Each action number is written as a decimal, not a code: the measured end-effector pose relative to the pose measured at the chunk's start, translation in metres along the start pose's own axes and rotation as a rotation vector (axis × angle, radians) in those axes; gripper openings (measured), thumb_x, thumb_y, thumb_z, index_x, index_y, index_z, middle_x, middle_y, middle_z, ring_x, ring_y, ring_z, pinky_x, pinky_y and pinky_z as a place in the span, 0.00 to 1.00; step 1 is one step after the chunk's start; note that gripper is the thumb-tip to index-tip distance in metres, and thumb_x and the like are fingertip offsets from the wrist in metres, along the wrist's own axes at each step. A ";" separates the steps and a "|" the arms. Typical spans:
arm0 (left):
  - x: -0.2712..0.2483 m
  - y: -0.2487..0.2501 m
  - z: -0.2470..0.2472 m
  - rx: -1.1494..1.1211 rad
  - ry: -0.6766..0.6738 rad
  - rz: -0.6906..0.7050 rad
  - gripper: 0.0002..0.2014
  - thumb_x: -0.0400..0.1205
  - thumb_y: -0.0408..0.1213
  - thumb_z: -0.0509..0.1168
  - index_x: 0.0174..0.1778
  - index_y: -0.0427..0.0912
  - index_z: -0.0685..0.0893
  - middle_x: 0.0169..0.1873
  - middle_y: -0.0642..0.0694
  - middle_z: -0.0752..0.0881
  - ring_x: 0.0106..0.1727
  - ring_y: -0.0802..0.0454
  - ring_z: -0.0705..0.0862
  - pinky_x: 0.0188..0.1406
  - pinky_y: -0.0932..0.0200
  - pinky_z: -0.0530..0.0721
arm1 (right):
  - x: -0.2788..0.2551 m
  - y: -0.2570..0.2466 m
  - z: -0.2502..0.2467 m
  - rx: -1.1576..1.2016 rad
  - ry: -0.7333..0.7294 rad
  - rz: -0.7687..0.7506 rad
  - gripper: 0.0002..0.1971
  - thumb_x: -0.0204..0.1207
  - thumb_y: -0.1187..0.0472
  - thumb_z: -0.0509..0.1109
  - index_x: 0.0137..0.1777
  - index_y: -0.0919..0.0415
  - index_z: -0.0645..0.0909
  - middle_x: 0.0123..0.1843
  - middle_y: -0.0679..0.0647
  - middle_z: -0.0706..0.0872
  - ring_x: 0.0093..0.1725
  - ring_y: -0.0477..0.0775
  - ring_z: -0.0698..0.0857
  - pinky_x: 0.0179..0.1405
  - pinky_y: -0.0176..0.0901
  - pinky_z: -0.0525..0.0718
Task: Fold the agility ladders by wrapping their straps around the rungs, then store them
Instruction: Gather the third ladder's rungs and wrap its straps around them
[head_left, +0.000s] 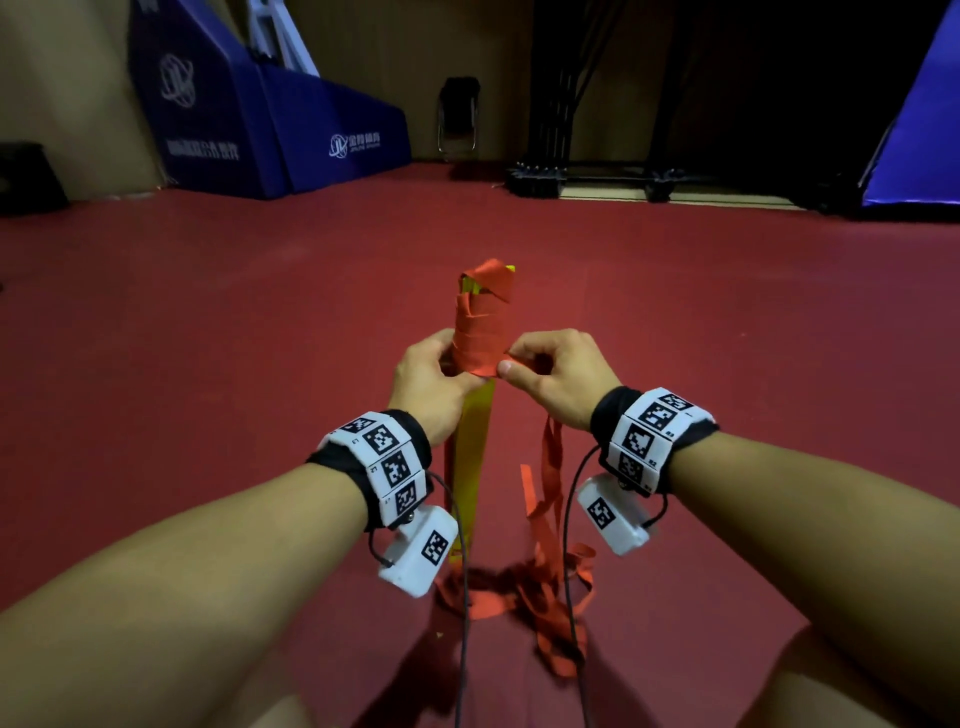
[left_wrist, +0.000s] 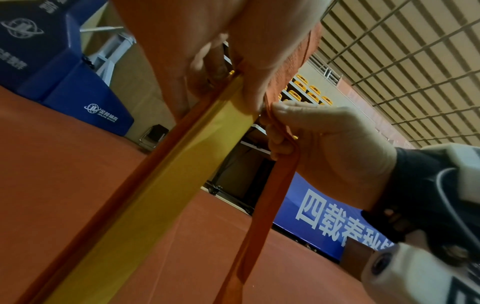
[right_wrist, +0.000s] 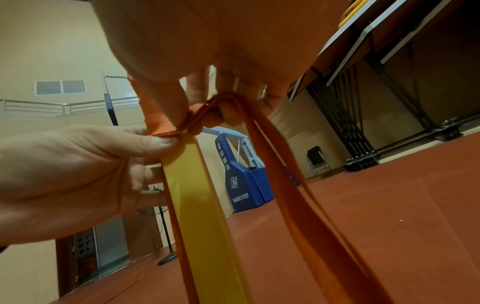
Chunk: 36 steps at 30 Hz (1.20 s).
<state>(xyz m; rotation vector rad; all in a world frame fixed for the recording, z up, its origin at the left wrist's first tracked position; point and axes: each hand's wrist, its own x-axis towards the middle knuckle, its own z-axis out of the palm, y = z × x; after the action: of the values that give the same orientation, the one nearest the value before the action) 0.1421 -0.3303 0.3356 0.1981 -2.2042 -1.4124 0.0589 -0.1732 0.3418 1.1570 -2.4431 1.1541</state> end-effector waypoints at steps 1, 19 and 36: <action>-0.001 0.000 0.000 -0.017 0.010 0.005 0.13 0.73 0.30 0.78 0.49 0.52 0.91 0.42 0.52 0.93 0.46 0.51 0.91 0.53 0.43 0.90 | 0.001 0.000 0.000 -0.013 0.000 0.002 0.09 0.78 0.55 0.74 0.37 0.52 0.84 0.28 0.48 0.83 0.29 0.45 0.77 0.31 0.35 0.73; 0.001 -0.013 0.003 -0.131 0.020 -0.064 0.07 0.77 0.39 0.78 0.45 0.52 0.87 0.40 0.55 0.90 0.42 0.54 0.87 0.45 0.49 0.86 | 0.007 -0.008 0.000 0.019 -0.044 0.085 0.09 0.84 0.53 0.66 0.41 0.51 0.78 0.30 0.44 0.78 0.30 0.41 0.75 0.29 0.36 0.67; -0.005 -0.003 0.027 -0.384 -0.029 -0.234 0.09 0.90 0.32 0.60 0.48 0.42 0.83 0.35 0.42 0.82 0.38 0.44 0.81 0.41 0.49 0.80 | 0.013 -0.011 -0.008 0.207 0.014 0.101 0.10 0.84 0.54 0.68 0.44 0.57 0.84 0.31 0.47 0.81 0.31 0.47 0.76 0.36 0.45 0.75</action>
<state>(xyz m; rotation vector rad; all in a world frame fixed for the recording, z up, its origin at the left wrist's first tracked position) 0.1326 -0.3084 0.3228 0.3065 -1.9312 -1.9450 0.0569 -0.1792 0.3596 1.0833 -2.4427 1.4692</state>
